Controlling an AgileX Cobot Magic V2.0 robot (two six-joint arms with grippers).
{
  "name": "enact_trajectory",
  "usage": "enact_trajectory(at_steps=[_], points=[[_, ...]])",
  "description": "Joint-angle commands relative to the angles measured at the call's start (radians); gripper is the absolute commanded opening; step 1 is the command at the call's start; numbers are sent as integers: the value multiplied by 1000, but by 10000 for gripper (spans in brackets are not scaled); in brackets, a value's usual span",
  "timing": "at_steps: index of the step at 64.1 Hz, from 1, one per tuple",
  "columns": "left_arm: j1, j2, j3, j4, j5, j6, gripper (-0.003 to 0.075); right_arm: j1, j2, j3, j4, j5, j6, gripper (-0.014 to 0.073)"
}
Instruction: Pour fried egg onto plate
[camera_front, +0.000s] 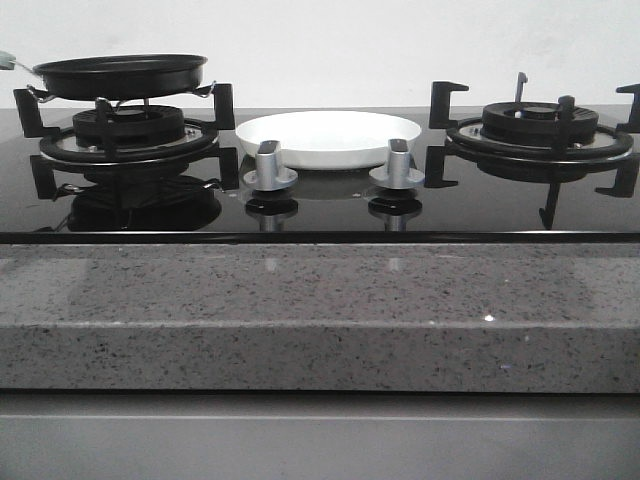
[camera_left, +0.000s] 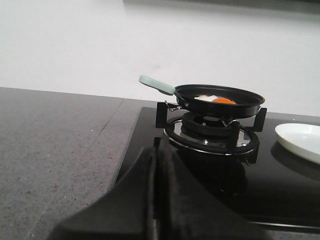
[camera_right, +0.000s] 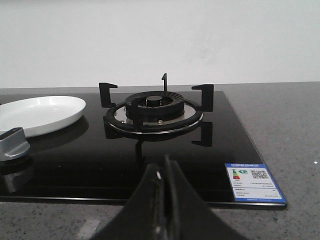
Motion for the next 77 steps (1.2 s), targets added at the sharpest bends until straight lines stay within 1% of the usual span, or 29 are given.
enact_trajectory(at_steps=[1, 11, 17, 31, 38, 43, 50, 77], points=[[-6, -16, -68, -13, -81, -5, -20, -2, -17, -60, -3, -53, -10, -68], [-6, 11, -238, -13, 20, -5, -20, -2, -15, -199, -3, 59, -10, -68], [-6, 63, -341, -13, 96, -5, -20, -2, 6, -290, -3, 119, -10, -68], [-6, 252, -578, -13, 297, -5, -20, -2, 149, -498, -3, 228, -10, -68], [-6, 339, -651, -13, 367, -5, -20, -2, 232, -565, -3, 286, -10, -68], [-6, 382, -677, -13, 382, -5, -20, -2, 290, -593, -3, 322, -10, -68], [-6, 427, -672, -13, 378, -5, -20, -2, 351, -588, -3, 329, -10, -68], [-6, 522, -644, -12, 405, -5, -15, -1, 472, -588, -3, 370, -10, -59]])
